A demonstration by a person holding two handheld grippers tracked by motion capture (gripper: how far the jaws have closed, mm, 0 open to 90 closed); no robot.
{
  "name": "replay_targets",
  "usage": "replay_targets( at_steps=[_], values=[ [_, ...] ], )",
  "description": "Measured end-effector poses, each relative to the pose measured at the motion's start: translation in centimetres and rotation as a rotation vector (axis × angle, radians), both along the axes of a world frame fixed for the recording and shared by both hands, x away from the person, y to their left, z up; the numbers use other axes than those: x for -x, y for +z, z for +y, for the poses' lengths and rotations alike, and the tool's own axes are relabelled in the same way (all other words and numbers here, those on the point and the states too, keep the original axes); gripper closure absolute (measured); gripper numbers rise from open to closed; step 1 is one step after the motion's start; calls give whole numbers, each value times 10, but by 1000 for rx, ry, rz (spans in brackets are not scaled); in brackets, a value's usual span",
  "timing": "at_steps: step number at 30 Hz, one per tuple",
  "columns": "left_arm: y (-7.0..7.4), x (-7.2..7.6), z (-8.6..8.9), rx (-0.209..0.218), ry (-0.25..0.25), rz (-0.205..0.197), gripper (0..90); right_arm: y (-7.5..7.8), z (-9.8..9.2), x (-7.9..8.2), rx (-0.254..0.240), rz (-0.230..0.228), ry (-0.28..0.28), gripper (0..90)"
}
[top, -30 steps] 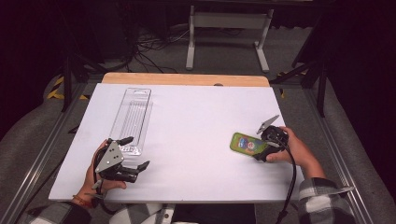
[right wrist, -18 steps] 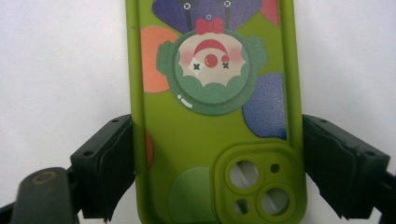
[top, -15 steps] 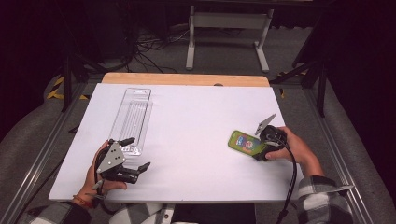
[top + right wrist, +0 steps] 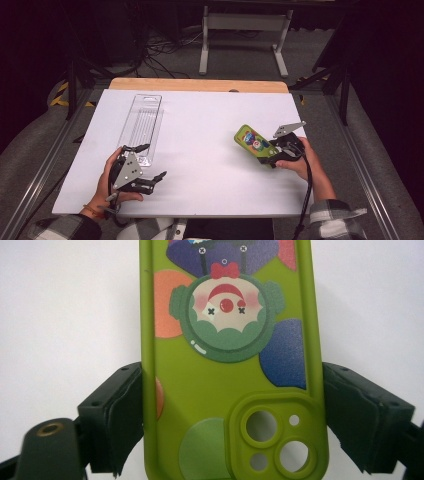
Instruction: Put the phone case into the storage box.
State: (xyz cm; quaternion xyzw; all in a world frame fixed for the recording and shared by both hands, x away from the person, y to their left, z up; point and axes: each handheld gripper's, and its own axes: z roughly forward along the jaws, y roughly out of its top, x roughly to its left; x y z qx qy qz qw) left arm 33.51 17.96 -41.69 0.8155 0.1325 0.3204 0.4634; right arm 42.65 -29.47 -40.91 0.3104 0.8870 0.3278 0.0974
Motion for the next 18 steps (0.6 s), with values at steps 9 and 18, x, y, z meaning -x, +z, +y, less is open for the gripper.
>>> replay_targets(
  at_steps=[9, 18],
  values=[
    [-1, 9, -55, -149, -98, -152, 95, 13, 63, 14, -72, 74, 15, 164],
    [-7, 21, -91, -234, -128, -317, 155, 17, 116, 25, -106, 127, 61, 164]
  ],
)
